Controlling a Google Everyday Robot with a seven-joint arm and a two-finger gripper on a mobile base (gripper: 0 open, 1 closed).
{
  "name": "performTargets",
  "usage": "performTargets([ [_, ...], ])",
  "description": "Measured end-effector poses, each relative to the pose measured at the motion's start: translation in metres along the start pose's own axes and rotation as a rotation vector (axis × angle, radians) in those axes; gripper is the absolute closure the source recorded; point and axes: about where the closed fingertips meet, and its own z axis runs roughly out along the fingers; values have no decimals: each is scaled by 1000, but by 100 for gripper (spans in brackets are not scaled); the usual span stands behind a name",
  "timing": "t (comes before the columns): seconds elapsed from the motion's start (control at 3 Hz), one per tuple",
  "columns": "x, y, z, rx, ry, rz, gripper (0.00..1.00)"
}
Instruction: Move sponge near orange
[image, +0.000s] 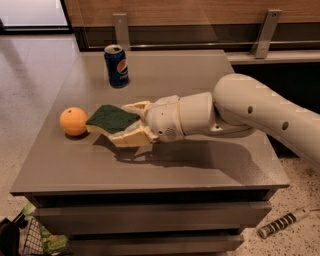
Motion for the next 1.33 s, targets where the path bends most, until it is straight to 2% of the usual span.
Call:
performTargets([
  [0.67,-2,3,3,-7,1,-5,16],
  [1.0,-3,4,4,-10,1,-7,0],
  [1.33,-4,4,5,-10,1,-8,0],
])
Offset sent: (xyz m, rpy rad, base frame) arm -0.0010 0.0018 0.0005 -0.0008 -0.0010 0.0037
